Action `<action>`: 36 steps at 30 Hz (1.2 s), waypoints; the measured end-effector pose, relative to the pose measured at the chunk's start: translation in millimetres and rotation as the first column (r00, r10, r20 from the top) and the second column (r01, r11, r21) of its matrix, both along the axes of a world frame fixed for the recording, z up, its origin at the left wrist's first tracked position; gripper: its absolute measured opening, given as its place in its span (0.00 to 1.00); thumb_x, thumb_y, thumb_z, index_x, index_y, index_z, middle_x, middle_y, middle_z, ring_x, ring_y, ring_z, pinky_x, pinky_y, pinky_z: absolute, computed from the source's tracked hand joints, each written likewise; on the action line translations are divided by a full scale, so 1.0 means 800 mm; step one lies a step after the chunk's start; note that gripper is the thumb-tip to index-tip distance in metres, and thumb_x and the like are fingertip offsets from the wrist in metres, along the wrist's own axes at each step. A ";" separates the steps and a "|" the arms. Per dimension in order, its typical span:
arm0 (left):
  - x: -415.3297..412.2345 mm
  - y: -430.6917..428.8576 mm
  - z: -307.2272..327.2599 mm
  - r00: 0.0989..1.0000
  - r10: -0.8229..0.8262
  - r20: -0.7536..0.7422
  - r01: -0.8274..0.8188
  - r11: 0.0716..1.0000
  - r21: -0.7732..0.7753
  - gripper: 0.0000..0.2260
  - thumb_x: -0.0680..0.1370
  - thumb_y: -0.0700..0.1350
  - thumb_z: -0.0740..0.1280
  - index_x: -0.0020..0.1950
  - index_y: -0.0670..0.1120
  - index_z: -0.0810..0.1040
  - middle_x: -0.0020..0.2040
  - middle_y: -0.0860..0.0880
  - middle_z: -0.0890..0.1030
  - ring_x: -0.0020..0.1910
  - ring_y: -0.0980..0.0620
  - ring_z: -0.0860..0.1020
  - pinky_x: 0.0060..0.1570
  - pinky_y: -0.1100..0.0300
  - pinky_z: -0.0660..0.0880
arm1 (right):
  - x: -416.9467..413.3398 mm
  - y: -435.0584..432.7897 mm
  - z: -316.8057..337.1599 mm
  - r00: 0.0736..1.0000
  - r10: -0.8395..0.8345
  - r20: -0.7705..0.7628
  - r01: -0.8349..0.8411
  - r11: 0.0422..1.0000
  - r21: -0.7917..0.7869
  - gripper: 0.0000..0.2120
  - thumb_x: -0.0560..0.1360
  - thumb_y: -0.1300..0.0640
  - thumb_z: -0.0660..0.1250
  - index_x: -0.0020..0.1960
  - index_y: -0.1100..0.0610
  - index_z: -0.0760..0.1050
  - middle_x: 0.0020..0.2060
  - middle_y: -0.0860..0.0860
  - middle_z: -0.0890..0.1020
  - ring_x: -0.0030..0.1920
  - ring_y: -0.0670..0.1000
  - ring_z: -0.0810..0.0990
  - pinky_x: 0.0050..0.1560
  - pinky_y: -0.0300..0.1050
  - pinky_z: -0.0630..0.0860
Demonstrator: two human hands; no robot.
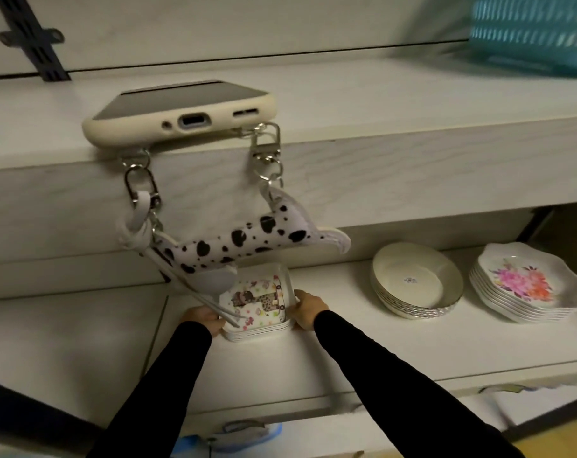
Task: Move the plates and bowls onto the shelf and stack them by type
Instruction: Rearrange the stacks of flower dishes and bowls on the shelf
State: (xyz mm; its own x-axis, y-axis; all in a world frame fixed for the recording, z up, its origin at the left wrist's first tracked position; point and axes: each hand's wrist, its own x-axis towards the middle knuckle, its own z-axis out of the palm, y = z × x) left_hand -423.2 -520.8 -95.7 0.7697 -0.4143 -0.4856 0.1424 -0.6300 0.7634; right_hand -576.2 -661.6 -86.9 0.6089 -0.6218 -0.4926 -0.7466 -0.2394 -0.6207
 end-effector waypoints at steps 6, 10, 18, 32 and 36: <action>-0.059 -0.014 0.001 0.993 -0.103 -0.061 0.102 0.995 -0.022 0.18 0.72 0.29 0.67 0.63 0.32 0.74 0.42 0.43 0.86 0.29 0.55 0.76 0.24 0.73 0.71 | -0.071 -0.024 -0.002 0.992 -0.098 0.075 0.089 0.989 0.115 0.18 0.75 0.60 0.61 0.65 0.56 0.70 0.57 0.59 0.80 0.44 0.58 0.82 0.44 0.50 0.82; -0.113 -0.029 0.005 0.982 -0.169 -0.089 0.169 0.986 -0.012 0.20 0.72 0.30 0.68 0.64 0.33 0.73 0.18 0.61 0.77 0.31 0.56 0.73 0.31 0.68 0.71 | -0.131 -0.037 -0.003 0.988 -0.141 0.067 0.130 0.981 0.146 0.19 0.75 0.59 0.63 0.65 0.54 0.69 0.56 0.59 0.81 0.41 0.56 0.81 0.42 0.47 0.80; -0.183 -0.033 -0.002 0.977 -0.173 -0.127 0.168 0.985 -0.048 0.19 0.73 0.28 0.66 0.64 0.31 0.72 0.19 0.58 0.78 0.34 0.54 0.72 0.26 0.73 0.72 | -0.205 -0.043 -0.015 0.980 -0.181 0.086 0.163 0.969 0.186 0.20 0.75 0.59 0.64 0.67 0.55 0.68 0.55 0.60 0.82 0.42 0.56 0.81 0.51 0.54 0.81; -0.211 -0.030 0.026 0.861 -0.416 0.293 0.350 0.902 0.254 0.20 0.72 0.41 0.70 0.63 0.39 0.75 0.64 0.43 0.78 0.62 0.45 0.76 0.62 0.57 0.71 | -0.256 -0.031 0.001 0.980 -0.183 0.072 0.172 0.976 0.133 0.26 0.78 0.47 0.58 0.74 0.55 0.60 0.62 0.57 0.77 0.51 0.55 0.81 0.51 0.48 0.78; -0.224 -0.057 0.048 0.856 -0.340 0.389 0.345 0.937 0.061 0.18 0.73 0.40 0.69 0.62 0.38 0.75 0.64 0.42 0.77 0.63 0.45 0.74 0.61 0.57 0.70 | -0.297 -0.063 0.015 0.916 -0.364 0.171 0.332 0.924 0.189 0.27 0.78 0.46 0.59 0.71 0.59 0.62 0.59 0.56 0.76 0.47 0.54 0.79 0.42 0.44 0.77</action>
State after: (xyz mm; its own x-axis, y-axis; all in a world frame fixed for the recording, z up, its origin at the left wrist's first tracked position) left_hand -602.0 -566.2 -57.0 0.7032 -0.6897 -0.1725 -0.3892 -0.5765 0.7184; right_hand -813.6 -711.6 -74.7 0.4626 -0.7392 -0.4895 -0.6224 0.1225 -0.7731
